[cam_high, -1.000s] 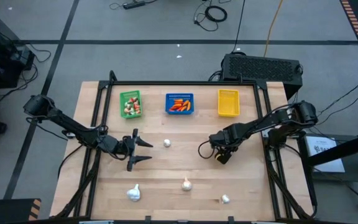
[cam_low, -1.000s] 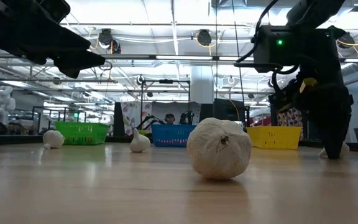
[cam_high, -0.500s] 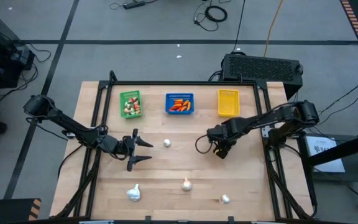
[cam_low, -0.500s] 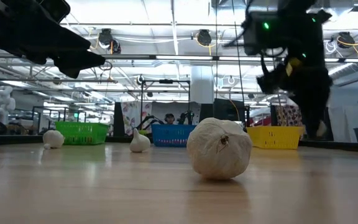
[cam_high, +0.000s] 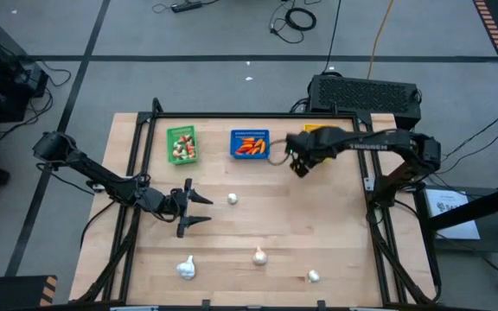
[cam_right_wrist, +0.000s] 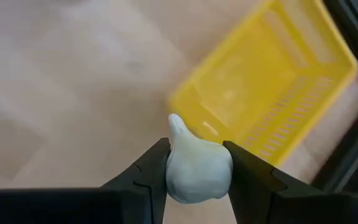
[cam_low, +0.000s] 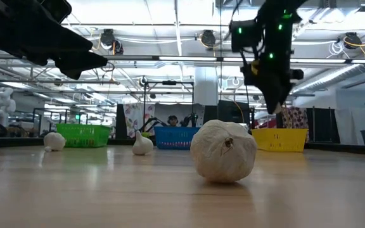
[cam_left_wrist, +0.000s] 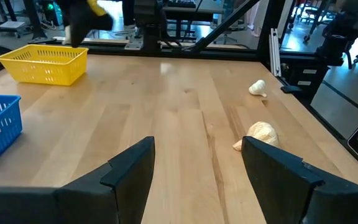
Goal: Sort produce into baskets
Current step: Put the garlic into the yellow bin
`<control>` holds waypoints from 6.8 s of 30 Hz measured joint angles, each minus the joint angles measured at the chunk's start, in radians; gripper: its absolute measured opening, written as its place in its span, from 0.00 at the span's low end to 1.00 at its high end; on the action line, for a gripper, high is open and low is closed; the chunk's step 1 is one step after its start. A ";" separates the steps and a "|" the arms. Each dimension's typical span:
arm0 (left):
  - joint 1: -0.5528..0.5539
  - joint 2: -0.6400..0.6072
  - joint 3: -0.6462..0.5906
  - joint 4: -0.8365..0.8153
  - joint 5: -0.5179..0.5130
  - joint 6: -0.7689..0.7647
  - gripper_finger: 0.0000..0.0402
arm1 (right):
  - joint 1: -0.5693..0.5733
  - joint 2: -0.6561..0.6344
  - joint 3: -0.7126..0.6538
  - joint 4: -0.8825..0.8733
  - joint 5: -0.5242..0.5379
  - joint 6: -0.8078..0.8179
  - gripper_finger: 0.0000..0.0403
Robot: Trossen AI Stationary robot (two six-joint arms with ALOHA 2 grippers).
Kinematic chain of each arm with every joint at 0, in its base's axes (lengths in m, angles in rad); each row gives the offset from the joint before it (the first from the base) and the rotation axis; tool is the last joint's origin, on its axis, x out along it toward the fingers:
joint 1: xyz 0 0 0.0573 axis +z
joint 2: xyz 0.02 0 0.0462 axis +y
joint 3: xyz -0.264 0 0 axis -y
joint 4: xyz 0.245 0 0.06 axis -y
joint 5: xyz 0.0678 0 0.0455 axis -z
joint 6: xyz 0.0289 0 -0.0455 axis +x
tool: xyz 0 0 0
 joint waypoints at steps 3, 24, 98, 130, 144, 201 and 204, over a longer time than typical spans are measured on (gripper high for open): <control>0.000 0.000 0.000 -0.004 0.000 0.000 0.62 | -0.086 0.000 -0.030 0.007 -0.003 -0.005 0.32; 0.000 0.000 0.000 -0.038 -0.002 -0.005 0.62 | -0.219 0.000 -0.050 0.097 -0.003 -0.016 0.60; 0.000 0.000 0.000 -0.023 -0.008 0.000 0.62 | 0.736 0.487 0.093 0.972 -0.324 -0.816 0.71; 0.000 0.000 0.000 -0.027 -0.007 -0.007 0.62 | 0.530 0.387 0.504 0.102 -0.051 -0.662 0.46; 0.000 0.000 0.000 -0.046 -0.007 -0.009 0.62 | -0.021 0.232 0.365 -0.110 0.017 -0.548 0.46; 0.000 -0.211 0.203 -0.977 -0.199 -0.271 0.62 | 0.298 0.316 0.554 0.439 -0.345 -0.533 0.70; 0.001 -0.231 0.203 -1.126 -0.265 -0.429 0.62 | 0.366 0.366 0.554 0.610 -0.271 -0.545 0.70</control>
